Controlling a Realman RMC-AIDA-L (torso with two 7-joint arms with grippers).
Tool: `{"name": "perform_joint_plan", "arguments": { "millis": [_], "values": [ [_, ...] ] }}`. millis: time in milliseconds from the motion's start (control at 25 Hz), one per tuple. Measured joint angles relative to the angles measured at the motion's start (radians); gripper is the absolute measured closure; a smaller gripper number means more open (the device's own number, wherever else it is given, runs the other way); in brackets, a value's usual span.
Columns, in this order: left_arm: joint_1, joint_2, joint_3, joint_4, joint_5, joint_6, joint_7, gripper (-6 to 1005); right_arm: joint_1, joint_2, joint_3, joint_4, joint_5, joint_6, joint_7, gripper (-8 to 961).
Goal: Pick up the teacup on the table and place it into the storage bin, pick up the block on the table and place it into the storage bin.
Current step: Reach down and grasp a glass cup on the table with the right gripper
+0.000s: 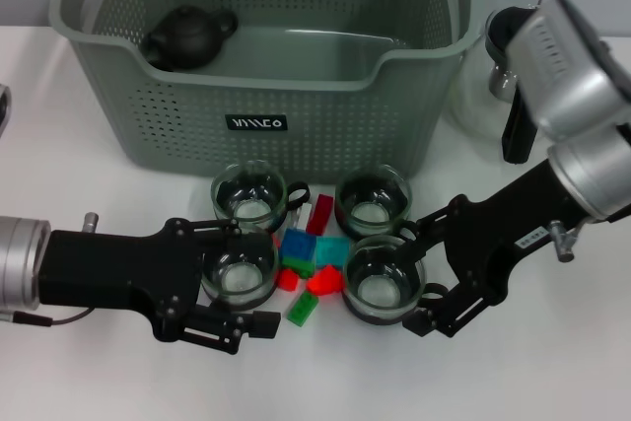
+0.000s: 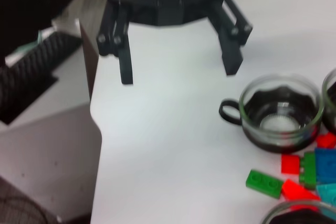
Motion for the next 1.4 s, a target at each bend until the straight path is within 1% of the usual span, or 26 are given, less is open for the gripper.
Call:
{"name": "perform_joint_plan", "arguments": {
  "millis": [120,280,440,600,1080,1240,1400],
  "values": [
    [0.002,-0.002,0.000,0.000,0.000,0.000,0.003,64,0.020,0.002,-0.079,-0.001,-0.006,0.039,0.040,37],
    [0.010,-0.002,0.000,0.001,0.001,0.001,0.004,64,0.029,0.005,-0.182,0.002,-0.002,0.101,0.076,37],
    [0.018,-0.003,-0.001,0.005,0.002,0.001,0.004,64,0.031,0.008,-0.255,0.007,0.001,0.149,0.104,37],
    [0.020,-0.004,-0.001,0.005,0.002,-0.001,0.004,64,0.033,0.012,-0.295,0.011,0.004,0.174,0.117,38],
    [0.020,-0.004,-0.003,0.004,0.003,-0.003,0.004,65,0.036,0.013,-0.486,0.036,0.068,0.307,0.174,38],
    [0.020,-0.004,-0.003,0.004,0.003,-0.004,0.004,65,0.037,0.013,-0.517,0.033,0.070,0.326,0.192,38],
    [0.020,-0.003,-0.003,0.004,0.002,-0.005,0.004,65,0.040,0.013,-0.521,0.034,0.068,0.329,0.199,38]
  ]
}}
